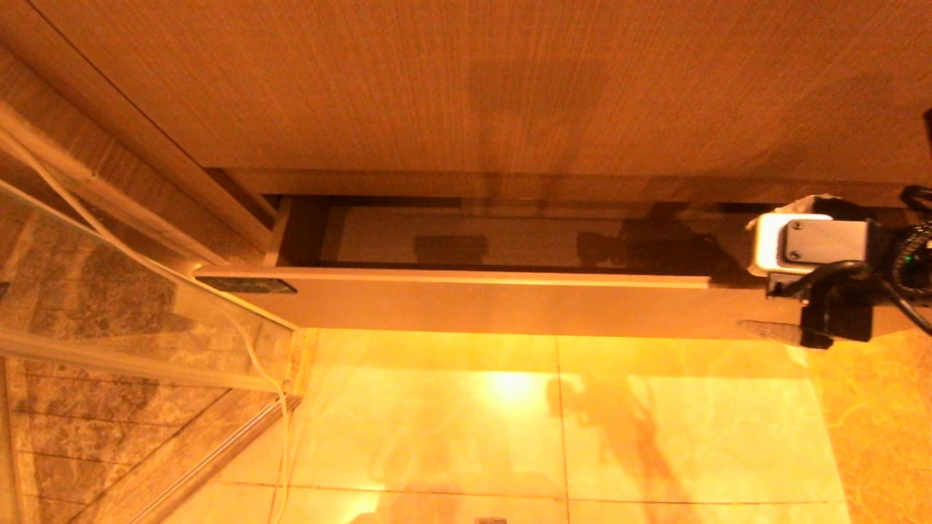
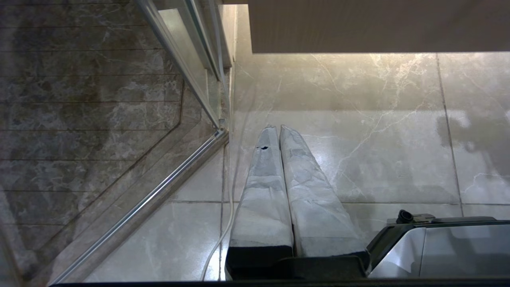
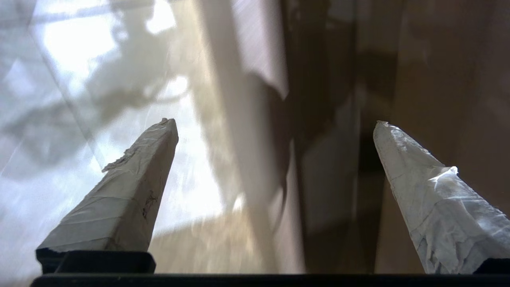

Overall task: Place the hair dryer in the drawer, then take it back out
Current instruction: Pull open the drawer

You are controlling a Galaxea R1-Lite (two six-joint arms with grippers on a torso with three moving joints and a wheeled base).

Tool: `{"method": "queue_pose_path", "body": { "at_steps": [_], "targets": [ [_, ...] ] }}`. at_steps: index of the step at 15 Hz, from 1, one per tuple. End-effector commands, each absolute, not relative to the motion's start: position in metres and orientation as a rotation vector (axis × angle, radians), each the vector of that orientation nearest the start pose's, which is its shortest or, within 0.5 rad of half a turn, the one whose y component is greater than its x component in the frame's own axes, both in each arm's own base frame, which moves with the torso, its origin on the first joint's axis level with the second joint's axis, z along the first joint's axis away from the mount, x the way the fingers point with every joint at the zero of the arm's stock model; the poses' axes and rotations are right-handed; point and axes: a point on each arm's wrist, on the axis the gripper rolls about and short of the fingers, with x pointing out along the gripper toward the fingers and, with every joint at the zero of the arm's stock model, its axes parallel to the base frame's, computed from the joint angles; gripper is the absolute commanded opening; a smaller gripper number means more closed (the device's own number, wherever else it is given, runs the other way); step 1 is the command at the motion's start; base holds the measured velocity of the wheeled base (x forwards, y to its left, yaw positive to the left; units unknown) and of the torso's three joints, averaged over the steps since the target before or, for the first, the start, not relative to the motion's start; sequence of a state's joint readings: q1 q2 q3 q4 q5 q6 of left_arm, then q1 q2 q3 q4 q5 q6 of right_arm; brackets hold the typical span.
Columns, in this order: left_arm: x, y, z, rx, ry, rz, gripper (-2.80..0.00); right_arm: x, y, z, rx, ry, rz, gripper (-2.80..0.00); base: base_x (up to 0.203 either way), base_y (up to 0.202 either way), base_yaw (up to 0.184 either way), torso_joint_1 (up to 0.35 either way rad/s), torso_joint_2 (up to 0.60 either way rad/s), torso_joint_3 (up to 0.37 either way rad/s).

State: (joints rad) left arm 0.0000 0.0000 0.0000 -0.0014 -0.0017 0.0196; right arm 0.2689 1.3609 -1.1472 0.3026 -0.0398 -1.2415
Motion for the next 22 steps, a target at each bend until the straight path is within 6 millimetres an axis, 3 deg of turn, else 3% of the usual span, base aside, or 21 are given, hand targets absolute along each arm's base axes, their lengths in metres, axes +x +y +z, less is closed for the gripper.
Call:
{"method": "queue_pose_path", "body": {
  "at_steps": [1, 6, 15, 18, 22],
  "targets": [
    [-0.023, 0.0, 0.075, 0.02, 0.0, -0.002, -2.8, 0.162, 0.043, 0.298, -1.293, 0.269, 0.483, 0.0, 0.0, 0.0, 0.0, 0.0, 0.0, 0.0],
    [-0.023, 0.0, 0.075, 0.02, 0.0, -0.002, -2.8, 0.131, 0.029, 0.312, -1.303, 0.292, 0.416, 0.0, 0.0, 0.0, 0.0, 0.0, 0.0, 0.0],
    [-0.023, 0.0, 0.075, 0.02, 0.0, -0.002, -2.8, 0.088, 0.016, 0.315, -1.341, 0.238, 0.32, 0.0, 0.0, 0.0, 0.0, 0.0, 0.0, 0.0],
    [-0.023, 0.0, 0.076, 0.02, -0.001, -0.002, -2.8, 0.086, 0.011, 0.32, -1.398, 0.248, 0.271, 0.0, 0.0, 0.0, 0.0, 0.0, 0.0, 0.0],
    [-0.023, 0.0, 0.075, 0.02, 0.0, -0.002, -2.8, 0.09, 0.01, 0.318, -1.265, 0.339, 0.278, 0.0, 0.0, 0.0, 0.0, 0.0, 0.0, 0.0]
  ]
}}
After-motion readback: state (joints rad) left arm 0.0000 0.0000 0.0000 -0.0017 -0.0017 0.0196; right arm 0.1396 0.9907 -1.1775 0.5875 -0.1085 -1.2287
